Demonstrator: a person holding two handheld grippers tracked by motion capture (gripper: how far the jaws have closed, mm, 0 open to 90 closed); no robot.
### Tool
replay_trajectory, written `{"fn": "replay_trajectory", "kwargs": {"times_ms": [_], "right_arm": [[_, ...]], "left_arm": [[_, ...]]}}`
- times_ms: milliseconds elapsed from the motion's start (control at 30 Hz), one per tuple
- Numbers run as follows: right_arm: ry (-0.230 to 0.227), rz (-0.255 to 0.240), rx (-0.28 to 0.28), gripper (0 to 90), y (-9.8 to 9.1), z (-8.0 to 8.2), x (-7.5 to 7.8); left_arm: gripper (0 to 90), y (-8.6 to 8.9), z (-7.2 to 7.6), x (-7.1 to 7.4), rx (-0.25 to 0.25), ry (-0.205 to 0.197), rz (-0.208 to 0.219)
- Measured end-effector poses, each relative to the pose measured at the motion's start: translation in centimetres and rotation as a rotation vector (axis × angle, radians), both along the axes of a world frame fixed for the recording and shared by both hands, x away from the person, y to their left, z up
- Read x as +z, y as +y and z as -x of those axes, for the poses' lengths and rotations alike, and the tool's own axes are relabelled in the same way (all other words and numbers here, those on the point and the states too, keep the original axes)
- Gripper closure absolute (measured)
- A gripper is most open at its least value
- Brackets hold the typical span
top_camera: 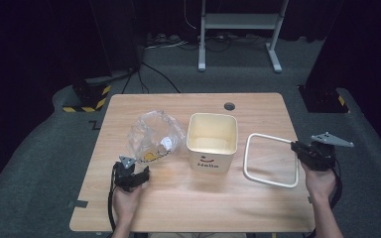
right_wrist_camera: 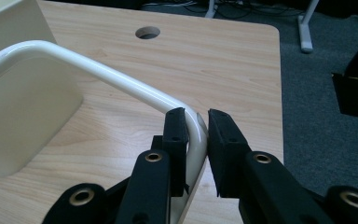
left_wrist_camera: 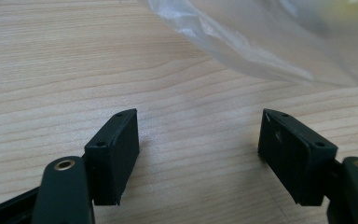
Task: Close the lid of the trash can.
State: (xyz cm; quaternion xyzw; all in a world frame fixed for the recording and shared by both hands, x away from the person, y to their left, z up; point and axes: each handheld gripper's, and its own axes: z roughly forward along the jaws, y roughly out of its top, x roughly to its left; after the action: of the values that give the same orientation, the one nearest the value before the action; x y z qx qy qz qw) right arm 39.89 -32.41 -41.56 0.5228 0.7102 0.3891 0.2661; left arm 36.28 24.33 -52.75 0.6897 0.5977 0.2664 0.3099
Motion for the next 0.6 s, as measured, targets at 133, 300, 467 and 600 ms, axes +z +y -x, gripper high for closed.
{"fn": "replay_trajectory", "kwargs": {"times_ms": [133,300,467,600], "right_arm": [[-0.004,-0.008,0.007,78.1,0.2,-0.2,0.6],[-0.019,-0.003,0.015,78.1,0.8,-0.5,1.6],[-0.028,-0.008,0.029,78.1,1.2,-0.8,2.5],[-0.025,-0.014,0.032,78.0,1.5,-1.1,2.9]], "left_arm": [[29.1,0.0,0.0,0.0,0.0,0.0,0.0],[29.1,0.0,0.0,0.0,0.0,0.0,0.001],[29.1,0.0,0.0,0.0,0.0,0.0,0.001],[29.1,0.0,0.0,0.0,0.001,0.0,0.001]]}}
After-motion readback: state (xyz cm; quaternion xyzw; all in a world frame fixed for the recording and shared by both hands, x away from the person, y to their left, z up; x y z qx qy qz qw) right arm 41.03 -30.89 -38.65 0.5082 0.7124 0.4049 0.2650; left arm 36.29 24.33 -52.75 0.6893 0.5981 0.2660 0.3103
